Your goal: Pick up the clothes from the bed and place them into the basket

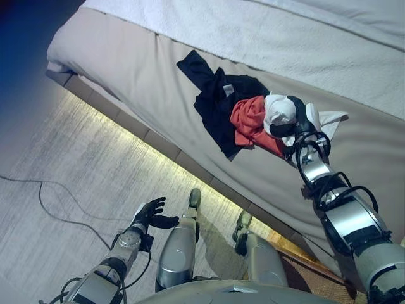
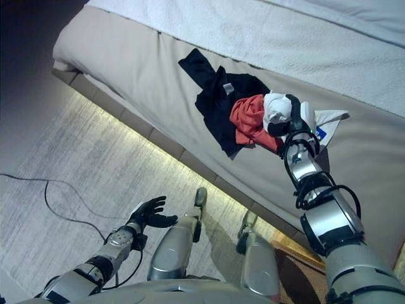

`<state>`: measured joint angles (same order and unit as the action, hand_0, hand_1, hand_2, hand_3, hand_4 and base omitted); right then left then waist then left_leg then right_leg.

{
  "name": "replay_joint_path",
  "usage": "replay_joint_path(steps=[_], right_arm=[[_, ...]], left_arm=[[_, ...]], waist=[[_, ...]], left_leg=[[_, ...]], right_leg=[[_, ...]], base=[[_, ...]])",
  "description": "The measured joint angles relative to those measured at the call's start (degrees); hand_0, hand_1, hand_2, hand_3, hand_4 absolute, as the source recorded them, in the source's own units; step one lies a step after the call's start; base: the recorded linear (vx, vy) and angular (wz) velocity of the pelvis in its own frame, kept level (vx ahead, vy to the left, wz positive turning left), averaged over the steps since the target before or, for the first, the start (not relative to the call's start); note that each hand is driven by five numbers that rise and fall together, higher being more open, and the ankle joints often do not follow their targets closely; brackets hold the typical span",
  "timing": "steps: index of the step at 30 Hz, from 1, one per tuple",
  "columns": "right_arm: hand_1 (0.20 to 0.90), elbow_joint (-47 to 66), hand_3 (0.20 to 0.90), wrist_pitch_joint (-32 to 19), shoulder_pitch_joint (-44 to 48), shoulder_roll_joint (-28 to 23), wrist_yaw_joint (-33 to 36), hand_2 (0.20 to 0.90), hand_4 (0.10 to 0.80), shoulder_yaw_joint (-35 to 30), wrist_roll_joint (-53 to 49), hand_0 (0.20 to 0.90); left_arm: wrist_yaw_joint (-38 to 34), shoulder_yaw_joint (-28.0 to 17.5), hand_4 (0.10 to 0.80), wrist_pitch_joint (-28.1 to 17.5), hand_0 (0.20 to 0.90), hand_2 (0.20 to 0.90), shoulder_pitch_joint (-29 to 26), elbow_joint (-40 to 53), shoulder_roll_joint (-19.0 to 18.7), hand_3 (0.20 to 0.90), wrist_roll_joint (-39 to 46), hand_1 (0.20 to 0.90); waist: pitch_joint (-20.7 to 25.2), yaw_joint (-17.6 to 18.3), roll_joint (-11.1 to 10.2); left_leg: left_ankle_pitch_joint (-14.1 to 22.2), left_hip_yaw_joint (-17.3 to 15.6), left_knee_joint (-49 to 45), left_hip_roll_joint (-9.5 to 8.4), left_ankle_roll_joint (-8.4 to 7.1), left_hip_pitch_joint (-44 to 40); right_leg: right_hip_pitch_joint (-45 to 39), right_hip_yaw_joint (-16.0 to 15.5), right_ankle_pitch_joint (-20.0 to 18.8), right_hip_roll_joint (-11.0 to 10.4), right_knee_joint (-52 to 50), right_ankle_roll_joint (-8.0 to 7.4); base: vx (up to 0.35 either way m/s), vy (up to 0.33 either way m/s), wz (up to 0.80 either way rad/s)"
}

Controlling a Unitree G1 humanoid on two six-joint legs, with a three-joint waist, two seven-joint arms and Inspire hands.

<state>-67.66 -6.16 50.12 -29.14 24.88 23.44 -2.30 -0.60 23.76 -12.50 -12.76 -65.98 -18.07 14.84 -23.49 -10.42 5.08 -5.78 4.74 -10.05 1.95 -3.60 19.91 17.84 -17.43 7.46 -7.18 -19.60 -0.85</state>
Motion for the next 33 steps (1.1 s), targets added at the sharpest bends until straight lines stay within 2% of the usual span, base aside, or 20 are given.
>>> replay_joint_path(steps=[4, 6, 7, 8, 10, 16, 18, 25, 33], right_arm=[[0.900, -2.27, 0.900, 6.30, 2.63, -2.47, 2.33, 0.900, 0.800, -0.16, -0.08, 0.900], [0.900, -2.36, 0.900, 8.85, 2.71, -2.50, 3.80, 0.900, 0.800, -0.16, -0.52, 0.900], [0.768, -3.03, 0.746, 10.54, 3.62, -2.50, 4.53, 0.768, 0.646, -0.24, -1.09, 0.768], [0.309, -3.63, 0.211, 11.59, 4.66, -2.51, 4.89, 0.309, 0.111, -0.35, -1.25, 0.309], [0.300, -4.45, 0.200, 12.74, 6.25, -2.62, 5.51, 0.300, 0.100, -0.90, -2.20, 0.300], [0.300, -4.48, 0.200, 13.61, 7.68, -4.25, 6.13, 0.300, 0.100, -1.35, -2.42, 0.300], [0.300, -4.28, 0.200, 13.34, 7.73, -4.78, 6.18, 0.300, 0.100, -2.38, -3.45, 0.300], [0.300, -3.76, 0.200, 10.71, 7.18, -5.57, 6.23, 0.300, 0.100, -4.73, -7.83, 0.300], [0.300, 13.18, 0.200, 3.88, 0.21, -8.01, 11.28, 0.300, 0.100, -12.10, -12.66, 0.300]], left_arm=[[0.29, 0.82, 0.800, 0.82, 0.900, 0.900, 0.54, -0.06, -0.92, 0.900, 0.39, 0.900], [0.27, 0.81, 0.800, 1.09, 0.900, 0.900, 1.30, 0.03, -1.12, 0.900, 1.00, 0.900], [0.28, 0.82, 0.800, 1.09, 0.900, 0.900, 1.74, 0.51, -1.37, 0.900, 1.01, 0.900], [0.25, 0.82, 0.800, 1.11, 0.900, 0.900, 1.85, 0.97, -1.47, 0.900, 1.02, 0.900], [0.26, 0.82, 0.800, 1.08, 0.900, 0.900, 2.30, 2.42, -1.54, 0.900, 1.02, 0.900], [0.34, 0.79, 0.800, 0.96, 0.900, 0.900, 2.78, 5.76, -2.22, 0.900, 1.02, 0.900], [0.36, 0.79, 0.800, 0.83, 0.900, 0.900, 3.00, 6.07, -2.28, 0.900, 1.01, 0.900], [0.39, 0.68, 0.800, -0.02, 0.900, 0.900, 4.42, 6.13, -2.34, 0.900, 0.97, 0.900], [-0.09, -0.94, 0.800, 0.05, 0.900, 0.900, 6.87, 6.71, -1.43, 0.900, 0.68, 0.900]], waist=[[-2.03, -1.24, 0.86], [-2.10, -1.95, 0.99], [-2.33, -2.15, 1.18], [-2.92, -2.14, 1.56], [-3.42, -1.99, 2.34], [-3.39, -1.54, 2.70], [-3.32, -1.40, 2.82], [-3.02, -0.21, 3.74], [-1.91, 2.35, 4.58]], left_leg=[[0.17, 0.42, -2.28, -1.25, 0.20, 3.00], [0.20, 0.40, -3.31, -1.42, 0.25, 4.17], [0.56, 0.37, -4.25, -1.47, 0.73, 4.96], [0.56, 0.37, -4.72, -1.54, 0.73, 5.04], [0.76, 0.34, -4.86, -1.73, 1.01, 5.06], [0.90, -0.27, -4.66, -1.89, 0.88, 5.73], [-0.12, -0.61, -4.50, -1.92, 1.24, 5.48], [-0.69, -1.48, -0.32, -1.19, 1.42, 0.19], [-1.07, -3.32, 6.23, 0.01, 1.52, -8.67]], right_leg=[[4.35, -0.02, 2.68, -2.24, -6.42, 0.81], [5.82, 0.27, 2.97, -2.54, -8.00, 1.06], [6.64, 0.49, 3.24, -2.68, -9.02, 1.28], [6.74, 0.54, 3.28, -2.82, -9.56, 1.33], [7.13, 0.67, 3.51, -3.22, -10.48, 1.16], [8.34, 1.35, 3.51, -3.56, -11.23, 1.18], [8.34, 1.50, 2.78, -3.56, -11.06, 1.80], [3.56, 1.62, 2.00, -2.97, -6.97, 1.46], [-5.71, 2.22, -0.81, -1.02, 2.29, -0.35]], base=[[0.022, -0.012, 0.14], [0.077, -0.036, 0.04], [0.000, 0.000, 0.00], [0.000, 0.000, 0.00], [0.000, 0.000, 0.00], [-0.001, 0.001, -0.01], [-0.077, 0.039, -0.04], [0.017, 0.011, -0.06], [0.075, 0.018, -0.11]])
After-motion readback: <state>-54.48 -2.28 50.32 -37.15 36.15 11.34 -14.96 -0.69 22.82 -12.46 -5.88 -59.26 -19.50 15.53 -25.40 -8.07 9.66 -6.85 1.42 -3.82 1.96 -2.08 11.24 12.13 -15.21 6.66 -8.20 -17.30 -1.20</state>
